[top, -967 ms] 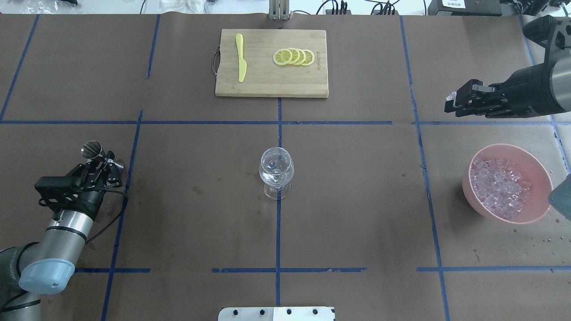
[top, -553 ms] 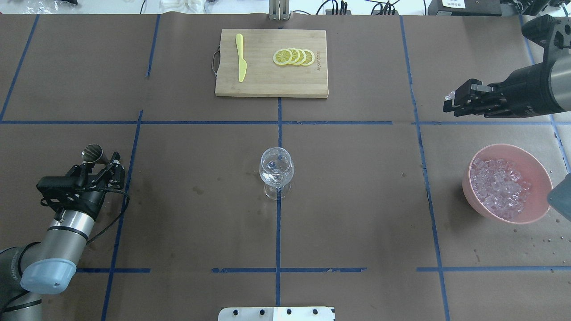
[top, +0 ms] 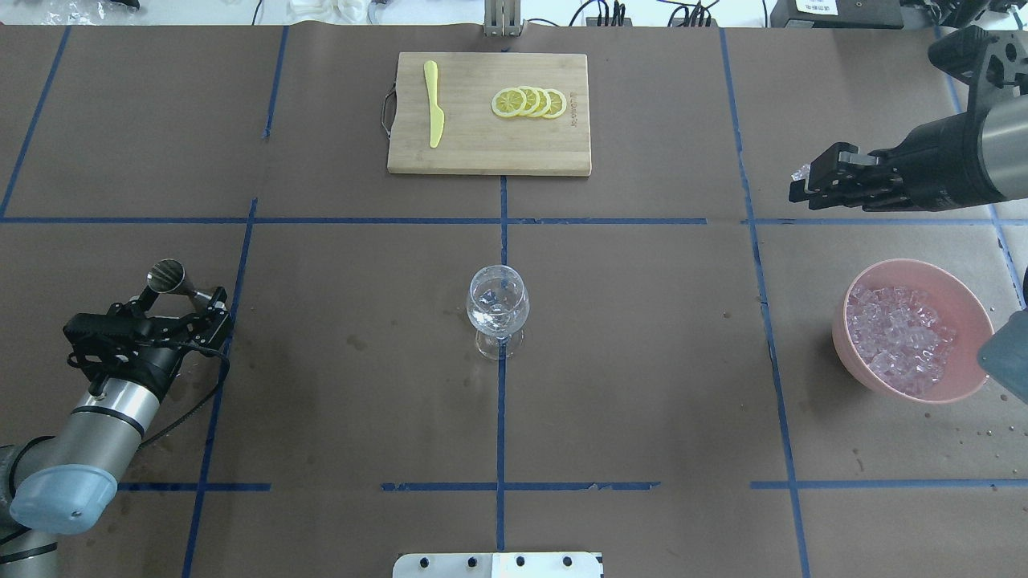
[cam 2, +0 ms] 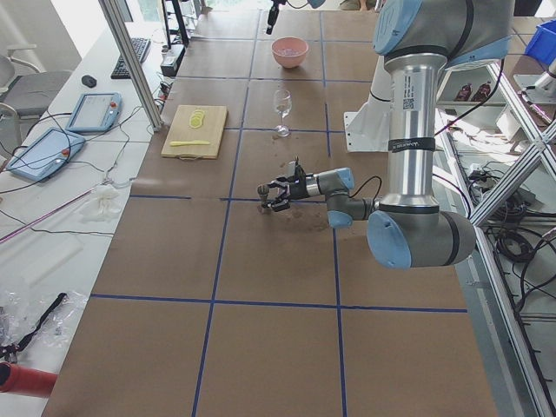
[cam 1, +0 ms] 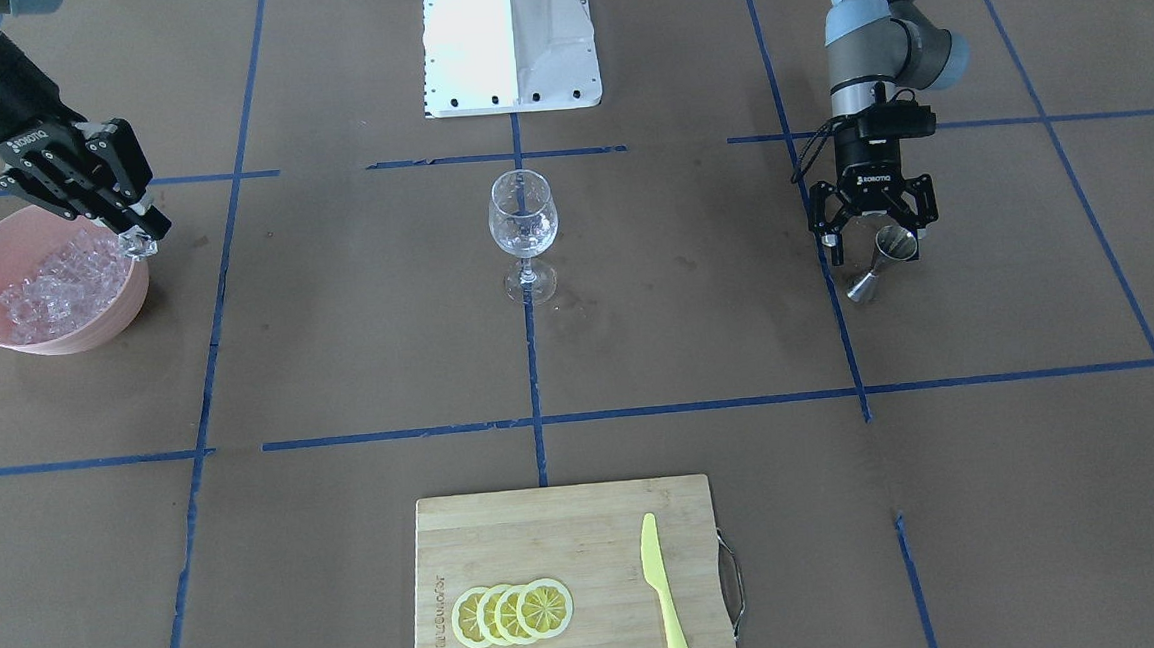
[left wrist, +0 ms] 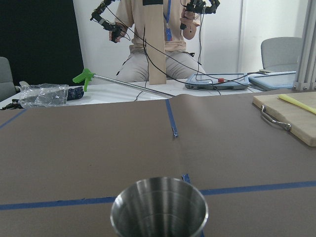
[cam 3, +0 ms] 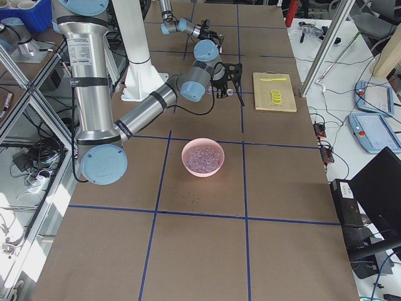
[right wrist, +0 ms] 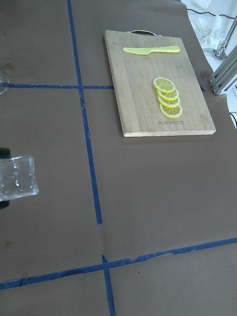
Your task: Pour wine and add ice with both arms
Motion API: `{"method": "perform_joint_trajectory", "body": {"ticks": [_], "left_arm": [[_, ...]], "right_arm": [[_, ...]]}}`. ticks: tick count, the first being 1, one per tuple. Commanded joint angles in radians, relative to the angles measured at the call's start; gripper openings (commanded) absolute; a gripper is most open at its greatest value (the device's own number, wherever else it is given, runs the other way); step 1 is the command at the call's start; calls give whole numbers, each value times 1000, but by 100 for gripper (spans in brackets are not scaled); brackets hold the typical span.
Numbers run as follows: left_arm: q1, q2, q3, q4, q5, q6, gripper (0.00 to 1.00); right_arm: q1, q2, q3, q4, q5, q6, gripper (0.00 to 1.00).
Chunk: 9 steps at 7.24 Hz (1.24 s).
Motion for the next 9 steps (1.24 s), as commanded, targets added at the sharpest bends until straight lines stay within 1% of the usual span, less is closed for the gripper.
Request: {"method": "perform_joint_trajectory", "body": {"ticks": [1,2,4,5,7,8,9], "left_arm": [[-1,68,-55,3,-139,8,100],[0,115,-145,42,-213,7,100],[0,157,-232,104,-371,4,100],[0,181,-267,113,-438,-1,100],[-1,202,-310,130,-518,-3,100],[-9,214,-395,241,-567,-1,100],[-14,214,-474,344,-623,-3,100]], "right_arm": [[-7,26,0,-7,-1,0,0],[-10,29,0,-5,-1,0,0],[-48,81,-8,-12,-3,2,0],[-78,143,-11,-54,-4,36,0],[-153,307,-12,-197,-10,93,0],[-197,358,-16,-231,-23,115,0],[-264,403,-26,-245,-74,142,0]]}}
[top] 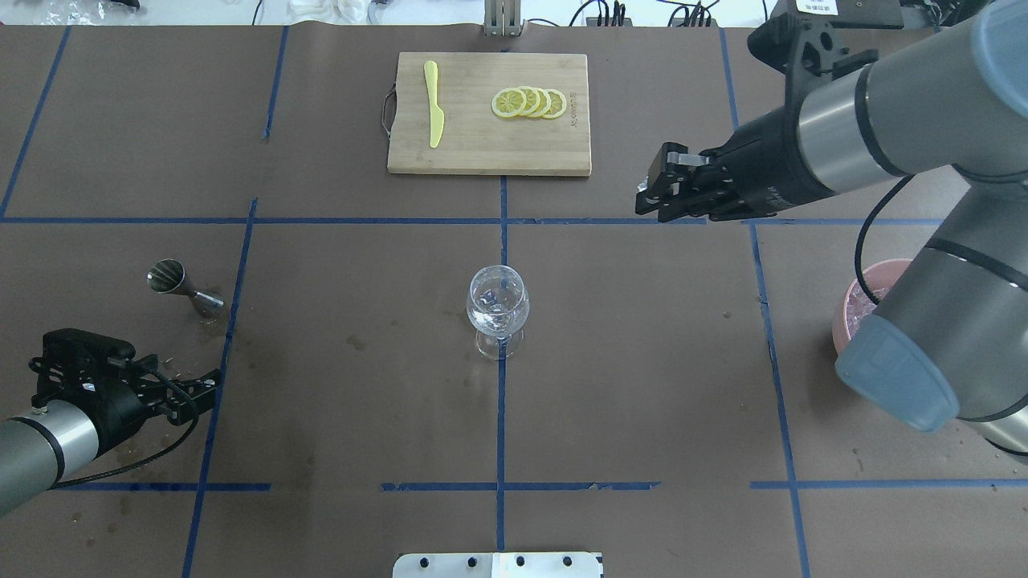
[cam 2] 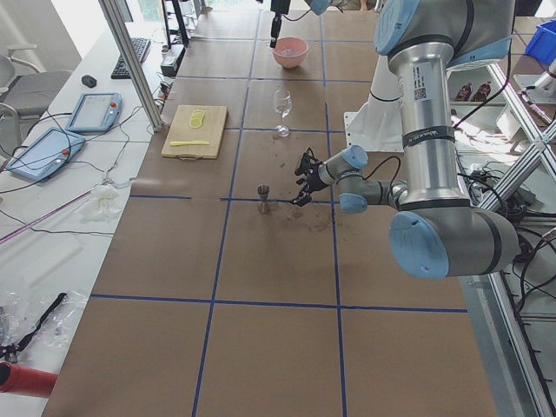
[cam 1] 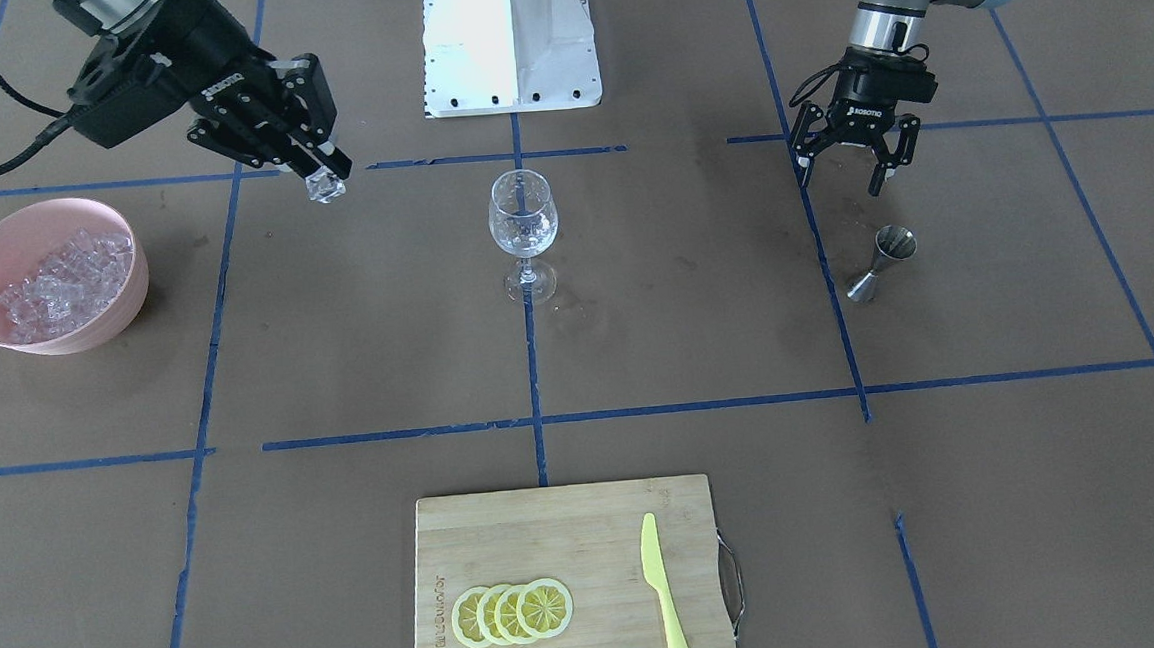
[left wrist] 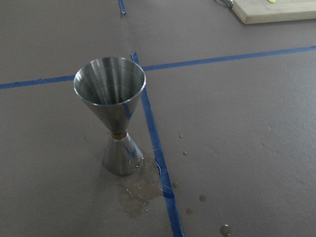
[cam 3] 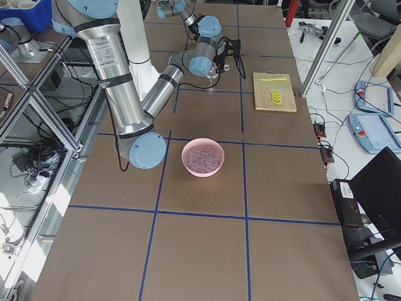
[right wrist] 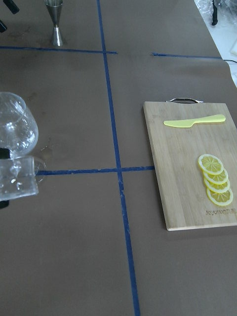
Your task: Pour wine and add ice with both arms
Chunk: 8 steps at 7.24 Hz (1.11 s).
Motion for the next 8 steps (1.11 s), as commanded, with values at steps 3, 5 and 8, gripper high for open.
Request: {"method": "perform_joint_trajectory", "body": {"ticks": [3,5,8], "left_arm": [[-96,8,-157,155,-190,10,100],[-161,5,-244,254,-244,37,100],[-326,-72,-314,414,-394,146,100]], "right_arm": [[-234,175,-124,-71,-228,42,0],[-248,209,-163,-72,-233,42,0],[-274,209,-158,-106,-254,40,0]]}}
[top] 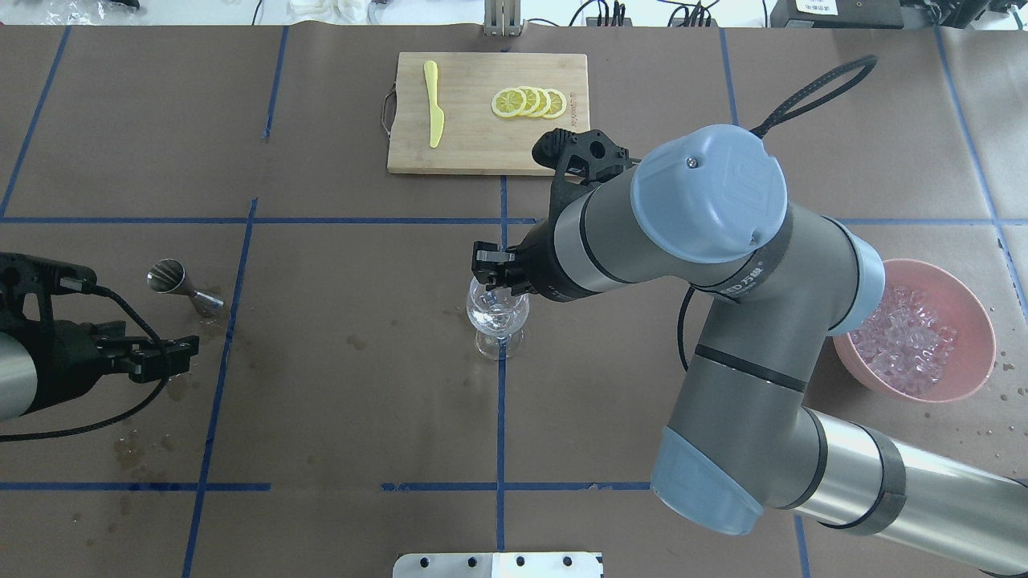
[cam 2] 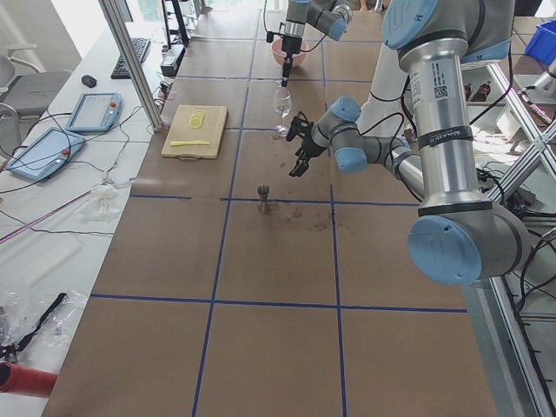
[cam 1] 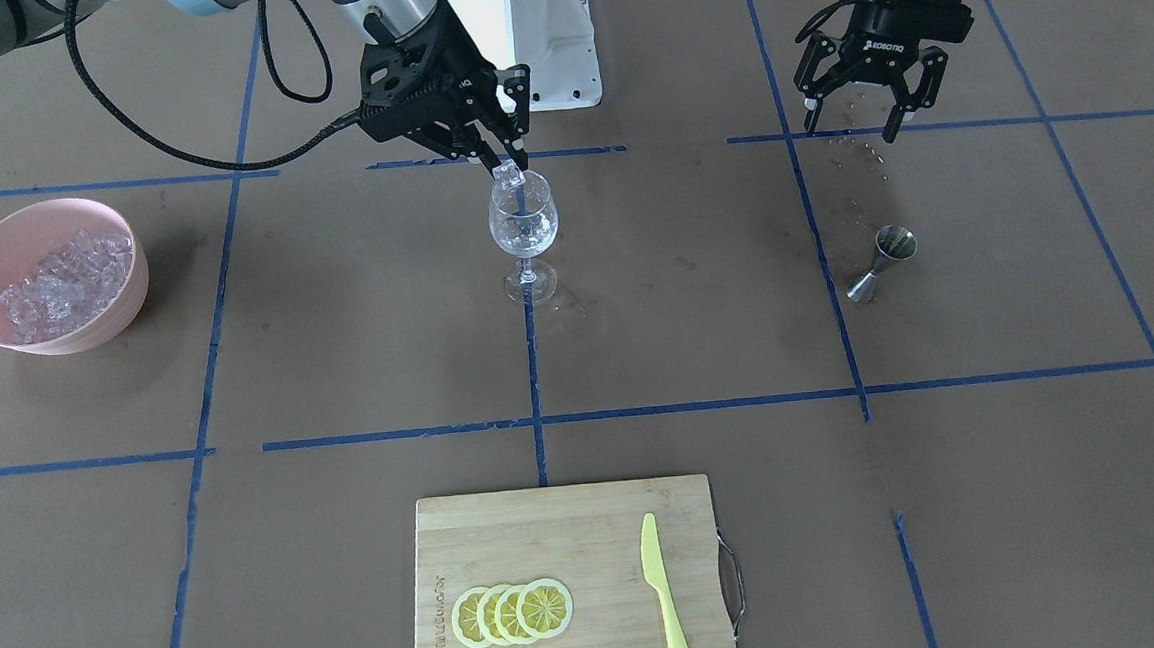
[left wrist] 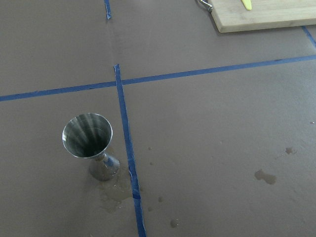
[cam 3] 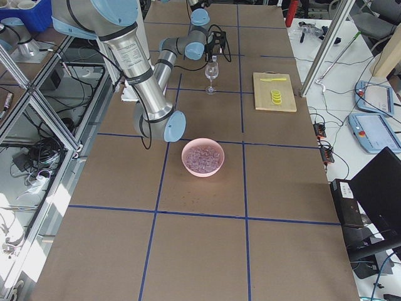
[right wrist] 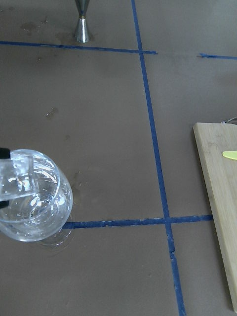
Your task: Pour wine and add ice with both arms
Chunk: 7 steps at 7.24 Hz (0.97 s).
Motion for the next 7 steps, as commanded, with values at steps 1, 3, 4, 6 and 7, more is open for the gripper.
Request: {"method": "perform_joint_trajectory", "body": {"ticks": [1,3,4,6,7], "left_arm": [[-99,-62,-22,97,-70,75,100],[-115,-67,-33,108,-73,97,100],[-154,-68,-39,108,-117,125,100],[-242,-78,-42,137,-165,207,100],[-269,-122,-45,194,-186,249,100]], "right_arm": [[-16,2,1,-18,-4,1,0],[-23,3,-2,-17,-4,1,26],[-23,2,-3,-17,-5,0,83],[-23,3,-1,-18,-8,1,100],[-22,2,4,-18,-8,1,100]]}}
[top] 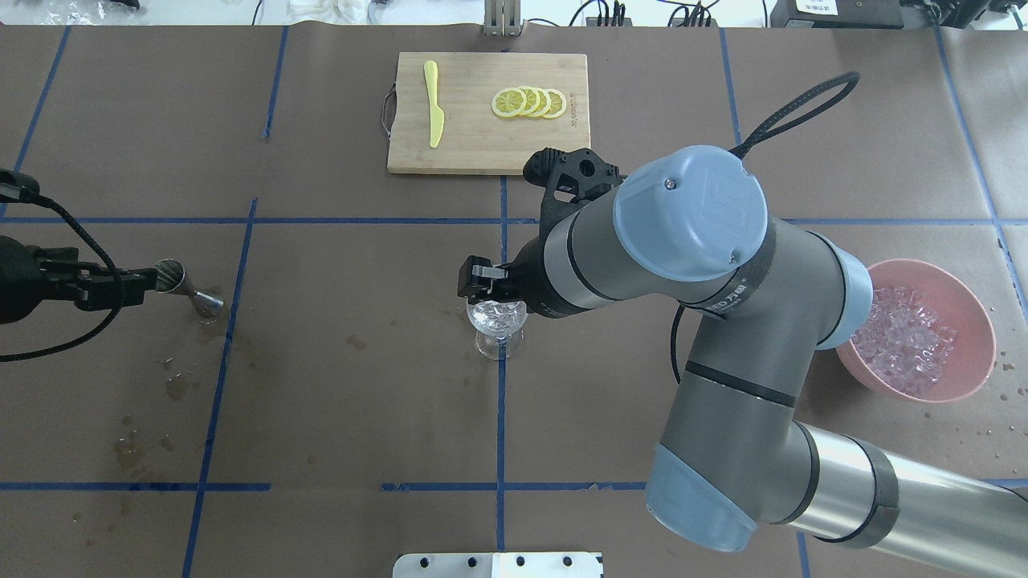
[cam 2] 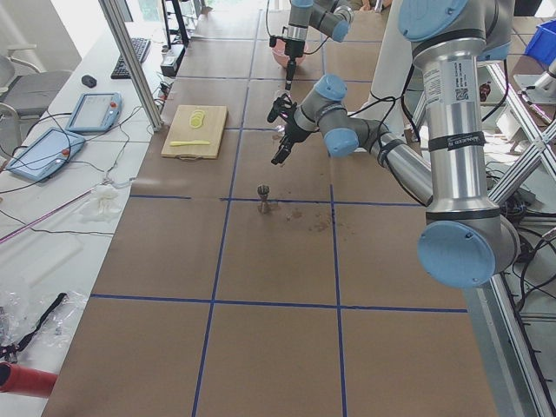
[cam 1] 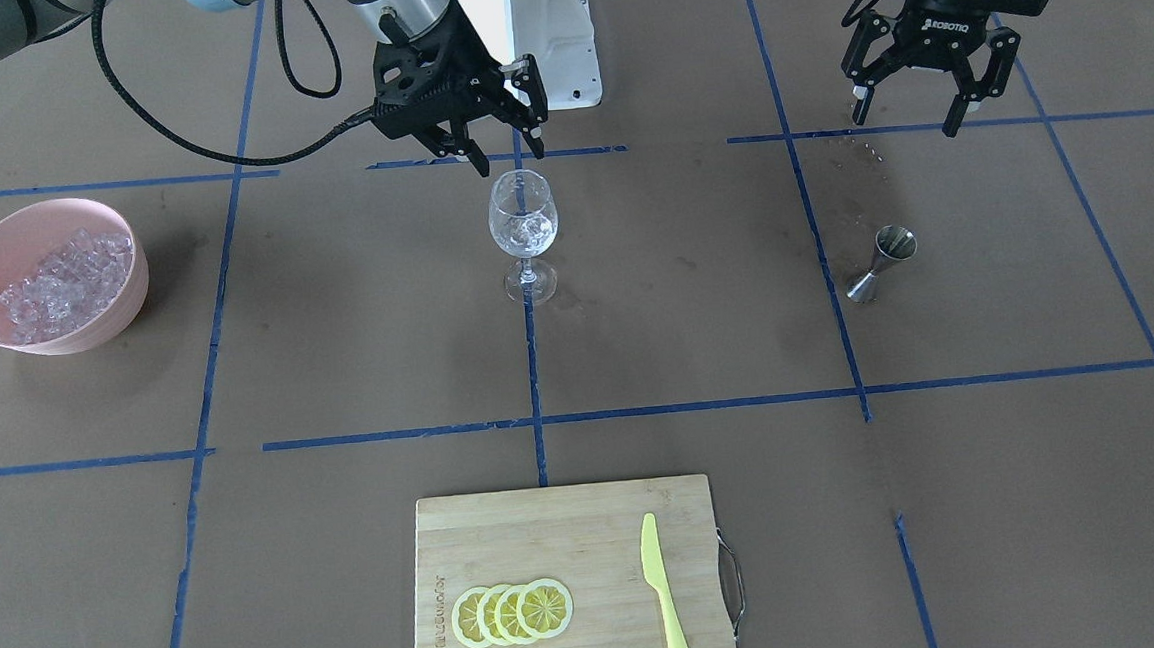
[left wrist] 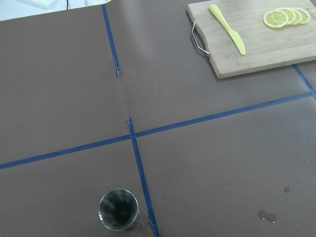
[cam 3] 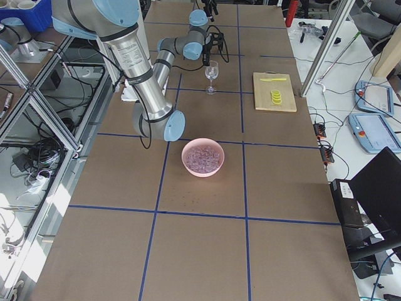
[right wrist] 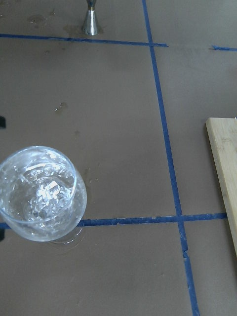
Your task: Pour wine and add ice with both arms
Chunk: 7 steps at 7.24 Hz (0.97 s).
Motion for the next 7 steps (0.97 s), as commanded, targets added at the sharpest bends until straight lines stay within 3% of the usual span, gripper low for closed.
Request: {"method": "perform_joint_trajectory", "body": {"ticks": [1,3,5,7], "left_arm": [[-103,-107,0,138,-59,113,100],[-219,-262,38,304,-133,256,100],[-325,-336,137,314,-260,334,100],[-356,-364,232,313,-282,390,100]], "right_arm": [[3,-7,16,-8,4,-1,100],[39,-15,82,-125,11,-9,100],[154,-47,102,-186,58,-76,100],[313,-126,102,-193,223,-257,100]]}}
